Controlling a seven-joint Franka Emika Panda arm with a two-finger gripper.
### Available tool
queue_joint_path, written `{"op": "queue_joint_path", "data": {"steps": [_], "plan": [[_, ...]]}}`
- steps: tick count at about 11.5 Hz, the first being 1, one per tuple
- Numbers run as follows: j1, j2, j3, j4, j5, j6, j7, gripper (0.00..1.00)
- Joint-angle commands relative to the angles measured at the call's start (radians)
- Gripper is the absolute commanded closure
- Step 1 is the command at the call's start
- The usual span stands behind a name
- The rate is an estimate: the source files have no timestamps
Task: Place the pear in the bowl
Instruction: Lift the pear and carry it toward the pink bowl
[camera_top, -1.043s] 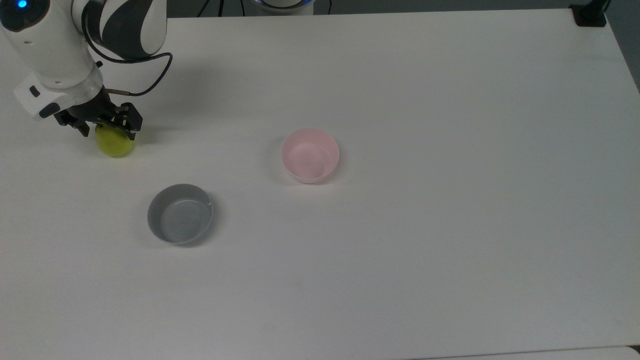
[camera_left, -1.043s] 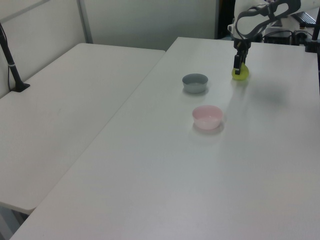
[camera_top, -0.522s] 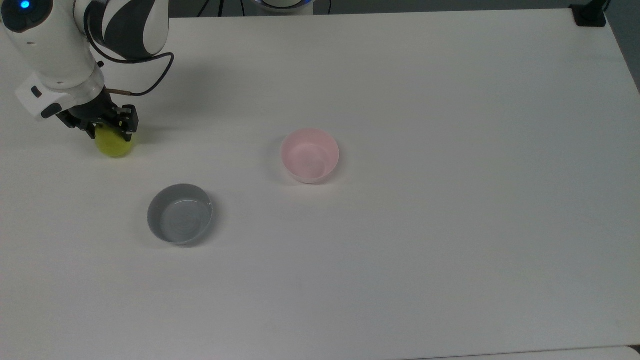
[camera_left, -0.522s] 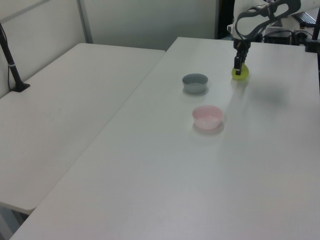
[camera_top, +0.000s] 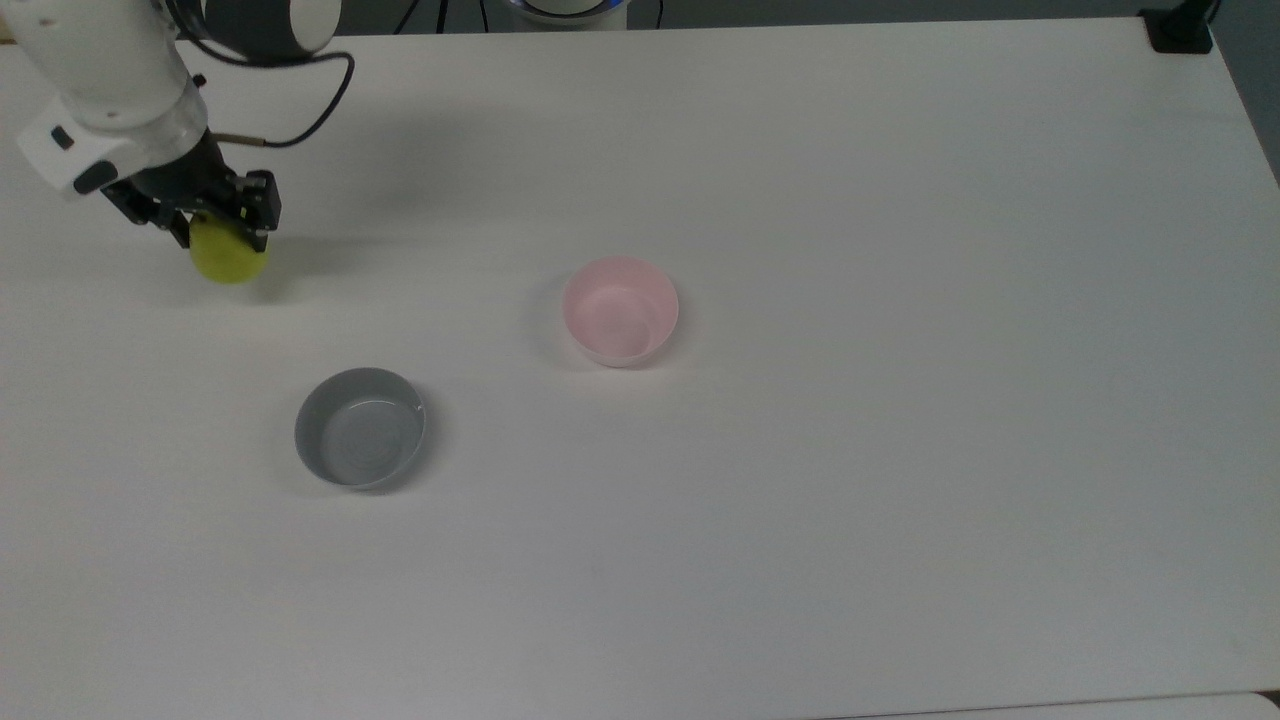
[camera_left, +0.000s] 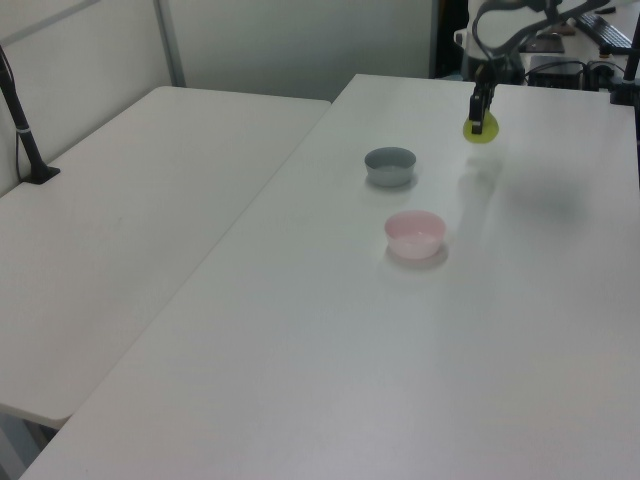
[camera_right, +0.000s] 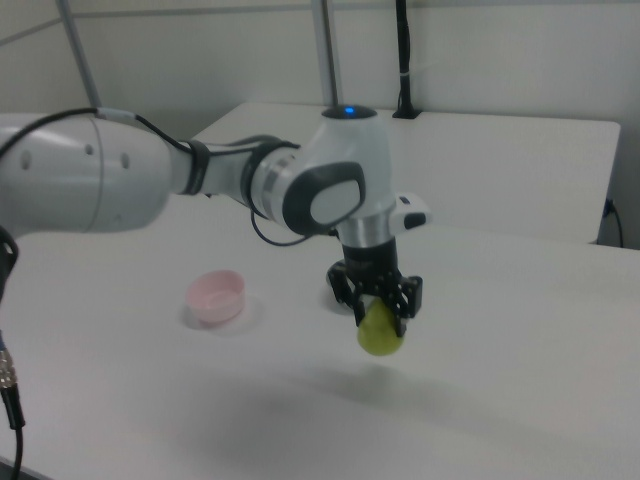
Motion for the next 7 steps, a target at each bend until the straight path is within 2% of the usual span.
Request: {"op": "queue_joint_path", "data": {"steps": [1, 2, 4, 7], "plan": [[0.012, -0.136, 0.055, 0.02, -0.021, -0.165, 0.03, 0.96], [0.012, -0.153, 0.066, 0.054, -0.01, -0.237, 0.031, 0.96], [0.064, -0.162, 0.084, 0.135, 0.001, -0.364, 0.085, 0.96], [0.18, -0.216, 0.078, 0.146, 0.068, -0.406, 0.215, 0.96]]}}
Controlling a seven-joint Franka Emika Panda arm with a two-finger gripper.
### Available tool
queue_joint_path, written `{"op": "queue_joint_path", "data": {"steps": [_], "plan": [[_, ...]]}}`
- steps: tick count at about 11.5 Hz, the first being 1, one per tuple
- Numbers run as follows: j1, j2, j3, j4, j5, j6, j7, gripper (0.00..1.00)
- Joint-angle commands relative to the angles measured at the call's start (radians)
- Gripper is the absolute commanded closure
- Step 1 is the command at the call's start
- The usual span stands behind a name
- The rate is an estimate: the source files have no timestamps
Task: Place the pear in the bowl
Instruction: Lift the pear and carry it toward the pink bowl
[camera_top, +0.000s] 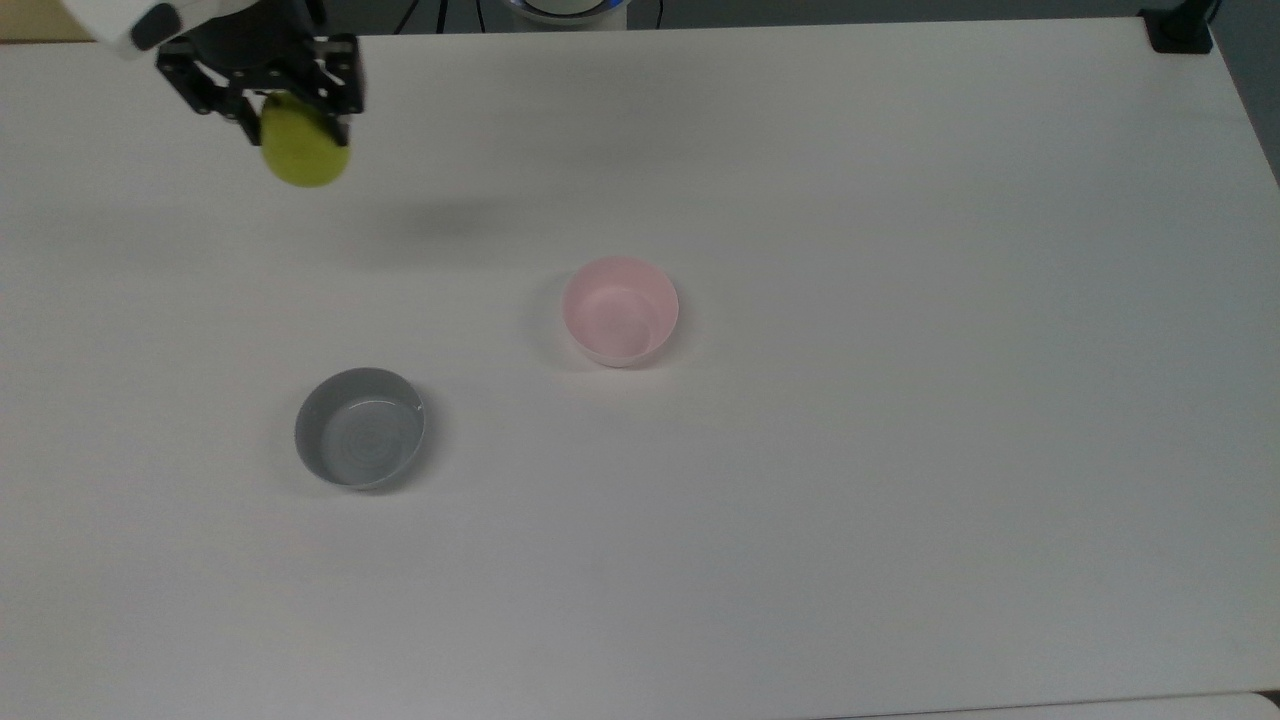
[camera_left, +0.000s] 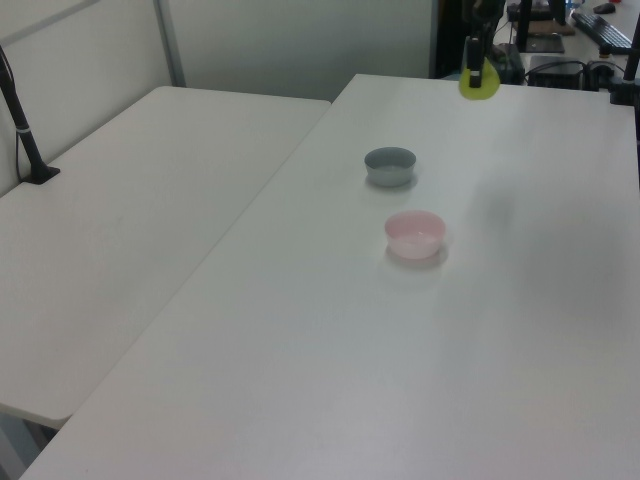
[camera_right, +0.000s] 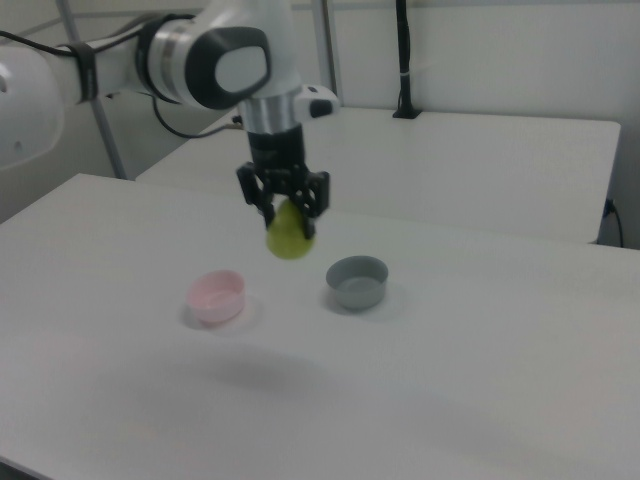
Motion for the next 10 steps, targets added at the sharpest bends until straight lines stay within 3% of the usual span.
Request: {"op": "queue_joint_path", "data": {"steps": [1, 4, 7, 10], "plan": [[0.12, -0.065, -0.014, -0.003, 0.052, -0.07, 0.11, 0.96], [0.229, -0.079, -0.017, -0.063, 0.058, -0.046, 0.144, 0.96], [0.308, -0.071, -0.029, -0.161, 0.064, 0.096, 0.144, 0.96], [0.366, -0.008, -0.029, -0.243, 0.066, 0.302, 0.23, 0.96]]}}
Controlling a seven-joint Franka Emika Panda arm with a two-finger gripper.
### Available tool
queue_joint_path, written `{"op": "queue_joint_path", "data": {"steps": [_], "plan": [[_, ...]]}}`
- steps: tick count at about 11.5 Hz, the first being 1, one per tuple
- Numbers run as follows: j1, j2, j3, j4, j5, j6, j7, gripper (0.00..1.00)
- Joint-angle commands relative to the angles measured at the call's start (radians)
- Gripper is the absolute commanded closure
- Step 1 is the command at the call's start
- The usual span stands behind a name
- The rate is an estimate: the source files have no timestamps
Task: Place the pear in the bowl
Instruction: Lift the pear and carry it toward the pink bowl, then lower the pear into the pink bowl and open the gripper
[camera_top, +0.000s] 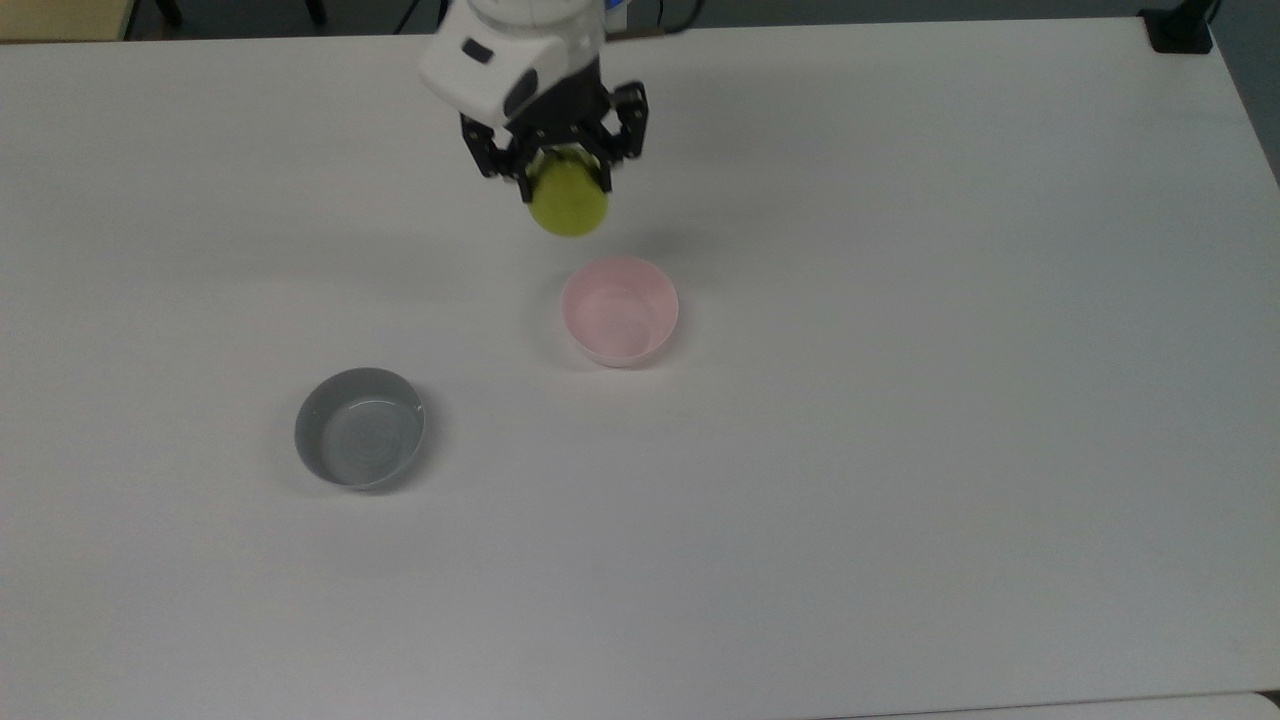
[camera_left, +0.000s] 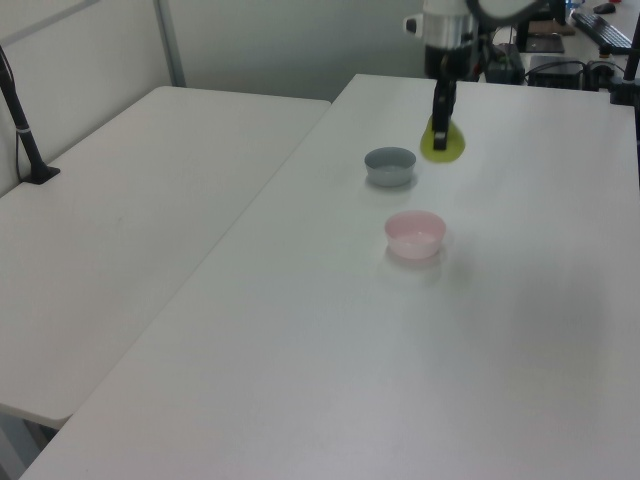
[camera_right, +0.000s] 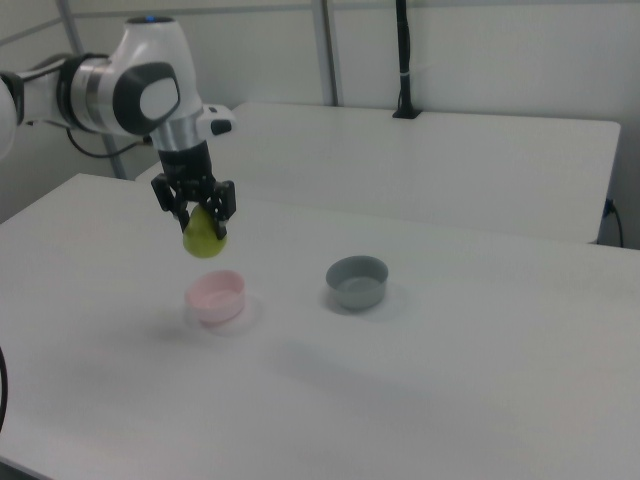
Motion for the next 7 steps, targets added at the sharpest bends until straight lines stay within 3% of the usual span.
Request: {"op": "queue_joint_path", "data": {"steps": [1, 7], "plan": [[0.057, 0.058, -0.026, -0.063, 0.017, 0.146, 0.057, 0.96], [0.098, 0.177, -0.026, -0.065, 0.003, 0.27, 0.089, 0.96]]}}
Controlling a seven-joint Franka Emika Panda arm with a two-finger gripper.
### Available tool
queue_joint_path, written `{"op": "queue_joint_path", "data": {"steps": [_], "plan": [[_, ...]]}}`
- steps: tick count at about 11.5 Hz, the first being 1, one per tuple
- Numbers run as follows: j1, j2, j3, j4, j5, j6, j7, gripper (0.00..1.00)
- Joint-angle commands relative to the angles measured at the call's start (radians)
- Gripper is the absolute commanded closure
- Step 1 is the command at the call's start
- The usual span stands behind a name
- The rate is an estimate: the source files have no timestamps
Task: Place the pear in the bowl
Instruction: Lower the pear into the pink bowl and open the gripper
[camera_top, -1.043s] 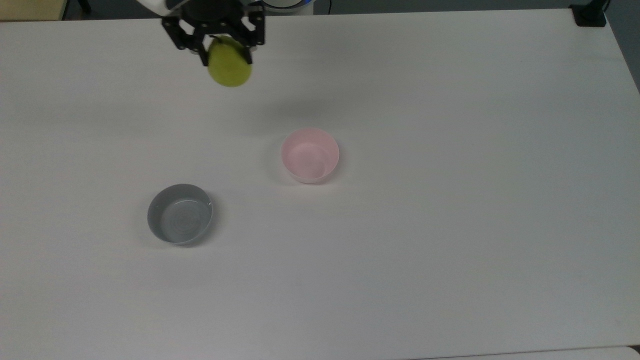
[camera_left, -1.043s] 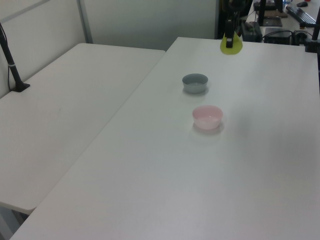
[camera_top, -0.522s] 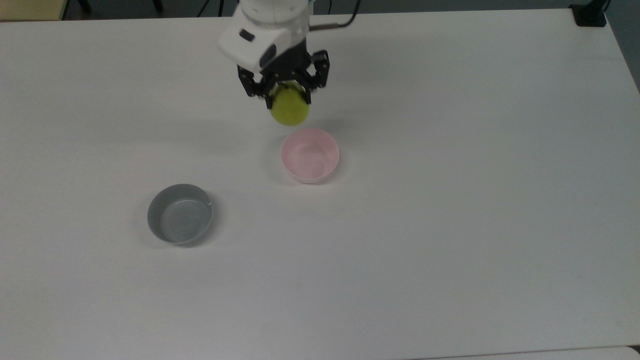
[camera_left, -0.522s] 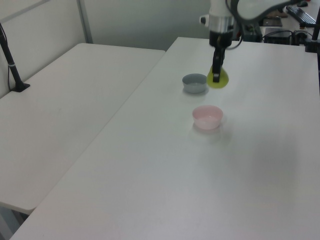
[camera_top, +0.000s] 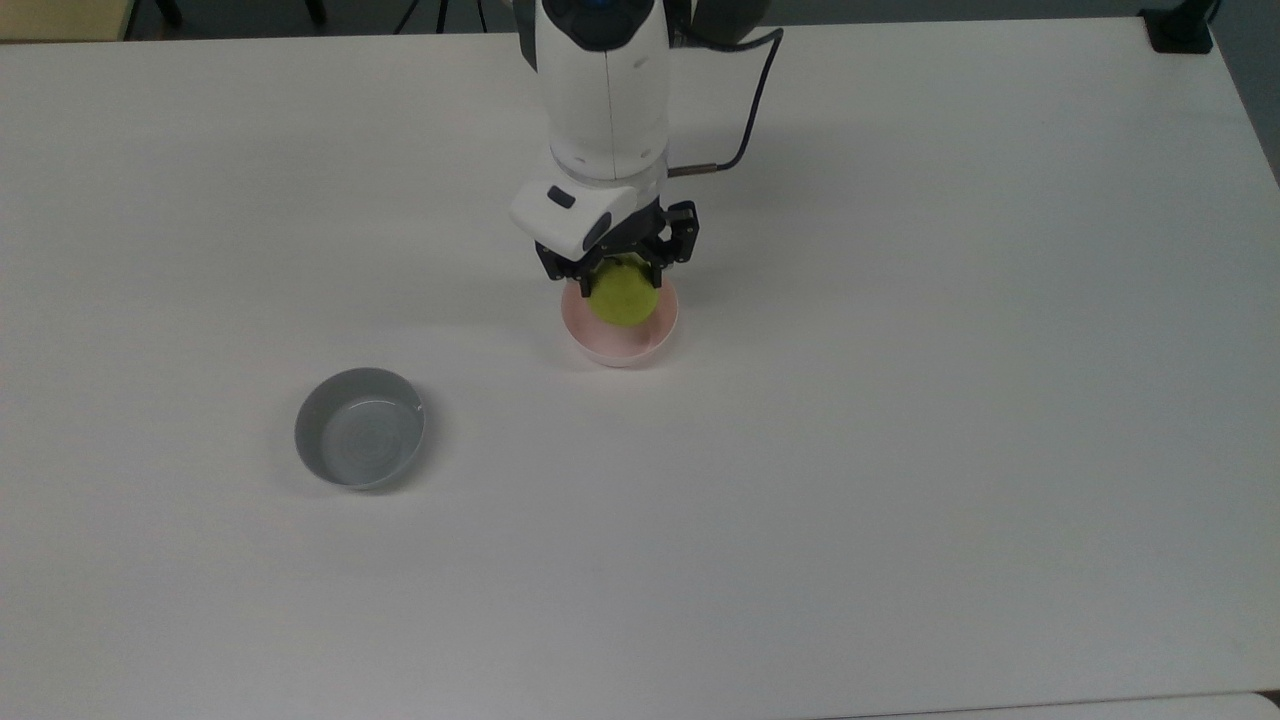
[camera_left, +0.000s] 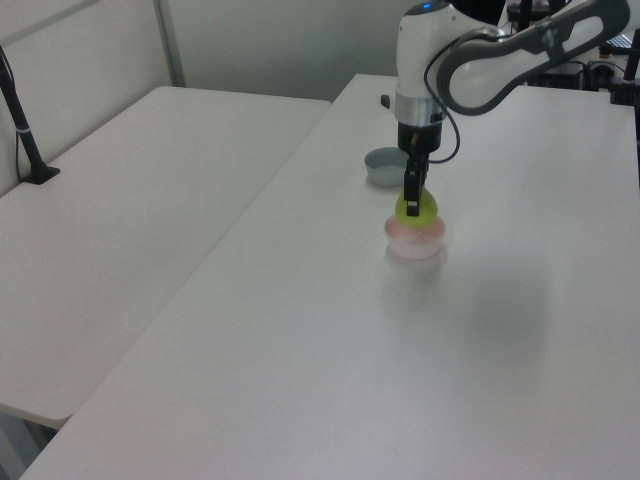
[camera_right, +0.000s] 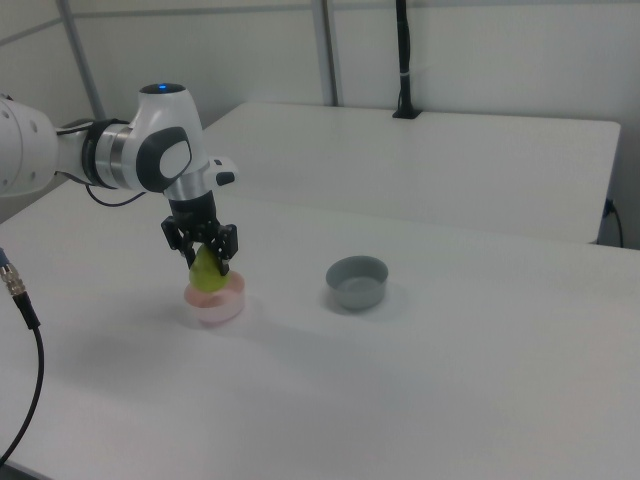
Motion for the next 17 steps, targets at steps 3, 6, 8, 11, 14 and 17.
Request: {"op": "queue_joint_path", "data": {"steps": [3, 6, 8, 11, 14, 17], "plan": [[0.029, 0.043, -0.024, -0.012, -0.023, 0.053, 0.032, 0.94], [0.029, 0.054, -0.024, -0.019, -0.04, 0.053, 0.032, 0.77], [0.028, 0.057, -0.024, -0.018, -0.04, 0.052, 0.035, 0.3], [0.023, 0.046, -0.025, -0.013, -0.04, 0.046, 0.095, 0.0], [0.008, -0.008, -0.025, -0.004, -0.04, 0.03, 0.095, 0.0], [-0.029, -0.07, -0.025, 0.03, -0.041, -0.063, 0.092, 0.0]]}}
